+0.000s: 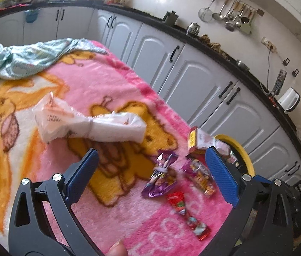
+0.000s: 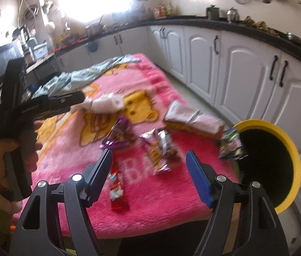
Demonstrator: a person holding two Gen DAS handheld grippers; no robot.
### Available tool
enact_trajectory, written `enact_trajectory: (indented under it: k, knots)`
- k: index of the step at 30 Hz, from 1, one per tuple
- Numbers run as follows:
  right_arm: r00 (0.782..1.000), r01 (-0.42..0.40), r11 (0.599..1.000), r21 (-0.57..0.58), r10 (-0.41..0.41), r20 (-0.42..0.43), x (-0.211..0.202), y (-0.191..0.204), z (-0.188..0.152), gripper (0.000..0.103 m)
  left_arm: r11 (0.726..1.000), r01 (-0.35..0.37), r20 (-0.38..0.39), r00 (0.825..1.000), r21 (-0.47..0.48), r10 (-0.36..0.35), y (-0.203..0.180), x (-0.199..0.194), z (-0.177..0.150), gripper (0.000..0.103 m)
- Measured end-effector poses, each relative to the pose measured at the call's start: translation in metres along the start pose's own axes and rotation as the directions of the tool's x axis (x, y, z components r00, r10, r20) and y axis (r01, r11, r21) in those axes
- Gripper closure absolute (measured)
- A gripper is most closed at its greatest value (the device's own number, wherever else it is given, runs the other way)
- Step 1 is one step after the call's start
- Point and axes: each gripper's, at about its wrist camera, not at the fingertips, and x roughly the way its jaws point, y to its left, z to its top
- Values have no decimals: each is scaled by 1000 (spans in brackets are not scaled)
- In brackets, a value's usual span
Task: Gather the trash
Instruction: 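Grasp the purple snack wrapper with the left tool while the right tool grasps the red wrapper, then carry both wrappers over the yellow bin and open both tools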
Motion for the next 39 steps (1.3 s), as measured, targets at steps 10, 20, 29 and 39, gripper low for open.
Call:
enact_trajectory:
  k: [10,20,29,39]
  knots:
    - [991,-74,996,-39,69,-114,36,25,-21,34,1000,2,-83,997,20,-1,-2,35,-12,11]
    - [970,-128,990,-52,114,-214,67,37,-39,46,999,32,-161,987,32,-27,-12,68,-16,28]
    - [975,-93,990,-102,69,-211,70,38,-43,81,998,42,-231,972,37,-33,-15,97,-24,80]
    - [974,-146,984,-101,125,-187,54,40,-40,86,999,38,-172,984,16,-35,-6,65,-21,85]
